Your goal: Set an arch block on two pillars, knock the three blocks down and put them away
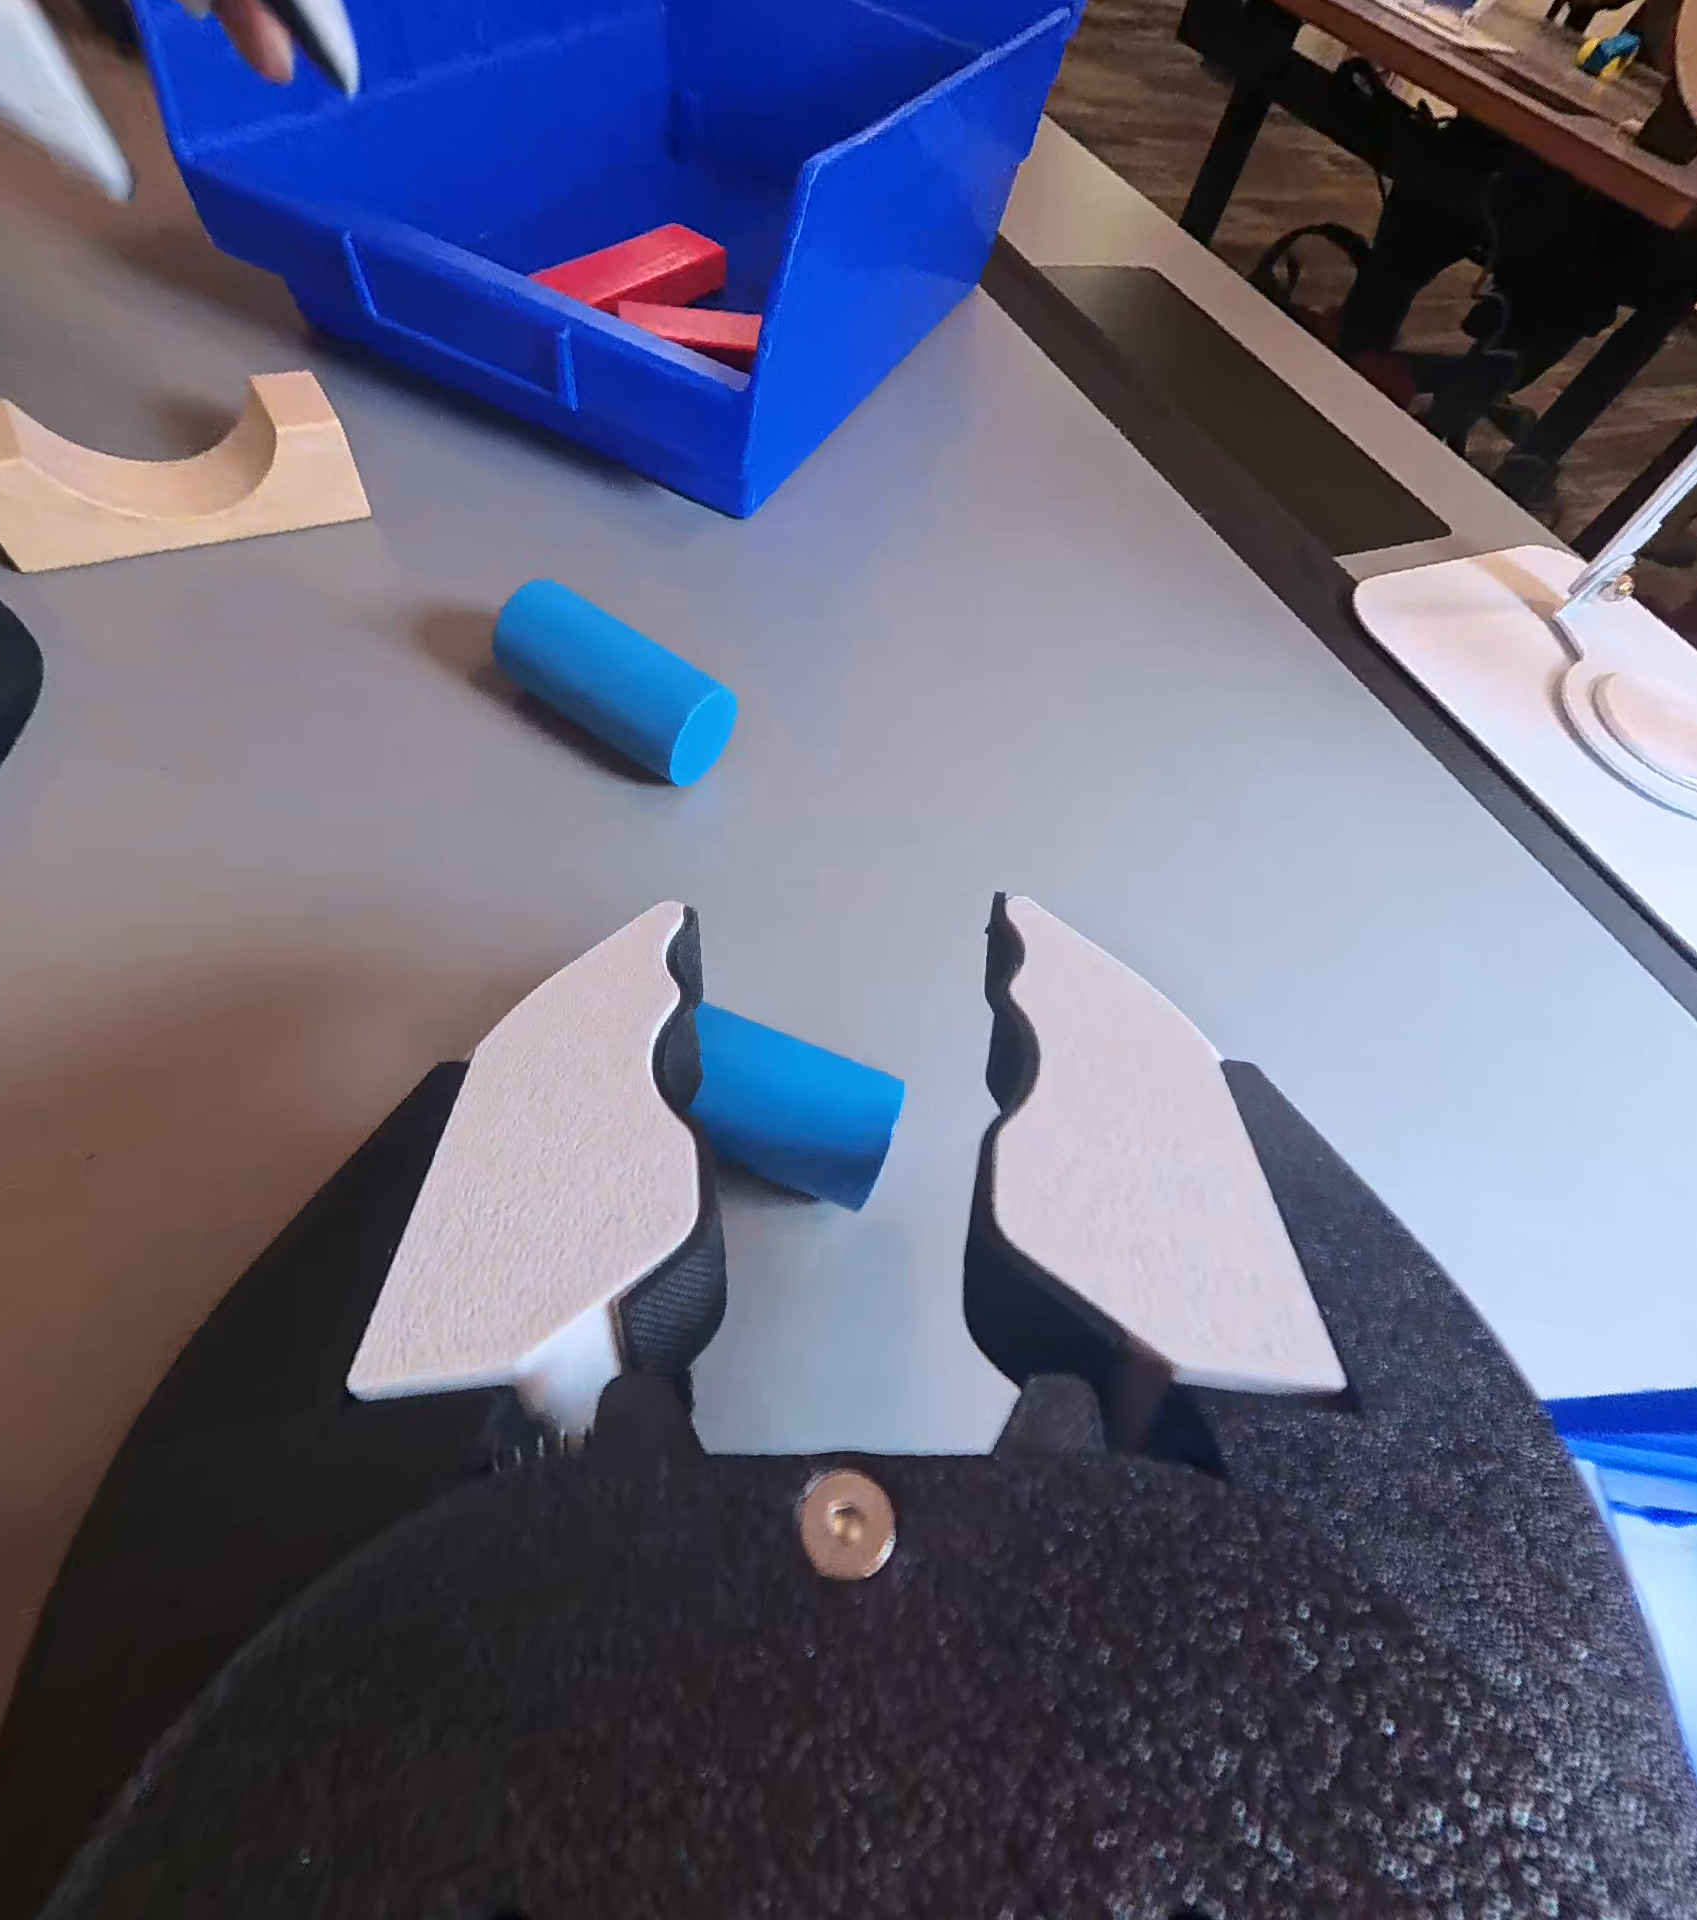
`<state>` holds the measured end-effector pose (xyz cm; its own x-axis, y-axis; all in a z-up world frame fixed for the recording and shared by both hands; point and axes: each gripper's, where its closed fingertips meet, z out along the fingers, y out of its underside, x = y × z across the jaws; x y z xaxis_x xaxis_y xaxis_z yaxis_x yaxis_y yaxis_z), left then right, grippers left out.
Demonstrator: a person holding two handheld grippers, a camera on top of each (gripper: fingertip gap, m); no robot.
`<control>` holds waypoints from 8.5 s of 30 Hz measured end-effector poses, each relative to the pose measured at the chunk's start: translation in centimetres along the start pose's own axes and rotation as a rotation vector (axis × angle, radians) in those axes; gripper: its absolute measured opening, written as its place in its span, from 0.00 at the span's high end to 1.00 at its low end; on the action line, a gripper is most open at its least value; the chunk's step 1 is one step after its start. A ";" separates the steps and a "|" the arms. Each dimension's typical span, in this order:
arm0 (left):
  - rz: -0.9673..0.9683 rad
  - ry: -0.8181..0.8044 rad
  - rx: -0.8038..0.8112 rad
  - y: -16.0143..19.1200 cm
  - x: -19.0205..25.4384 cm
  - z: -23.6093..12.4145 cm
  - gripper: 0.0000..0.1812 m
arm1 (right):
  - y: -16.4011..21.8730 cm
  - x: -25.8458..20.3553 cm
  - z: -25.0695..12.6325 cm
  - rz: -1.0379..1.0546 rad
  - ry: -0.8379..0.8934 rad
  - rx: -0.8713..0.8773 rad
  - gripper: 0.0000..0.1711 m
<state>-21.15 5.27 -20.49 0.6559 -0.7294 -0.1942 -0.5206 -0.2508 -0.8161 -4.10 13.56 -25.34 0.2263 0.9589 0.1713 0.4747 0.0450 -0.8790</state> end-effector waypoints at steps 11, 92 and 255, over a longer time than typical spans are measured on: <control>0.119 0.190 -0.467 9.2 2.8 1.4 0.82 | -3.0 0.9 -3.4 0.006 0.001 0.114 0.69; 0.212 -0.354 0.065 -0.2 2.1 11.2 0.78 | 8.4 17.5 -15.8 0.269 0.836 -0.407 0.58; 0.248 0.112 -0.685 5.5 -10.0 -0.4 0.81 | 1.4 4.5 -5.7 0.024 0.214 0.042 0.96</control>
<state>-30.85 10.93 -22.84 0.4340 -0.8678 -0.2422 -0.8950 -0.3847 -0.2256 2.42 16.33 -23.31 0.4146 0.8786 0.2372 0.4321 0.0393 -0.9010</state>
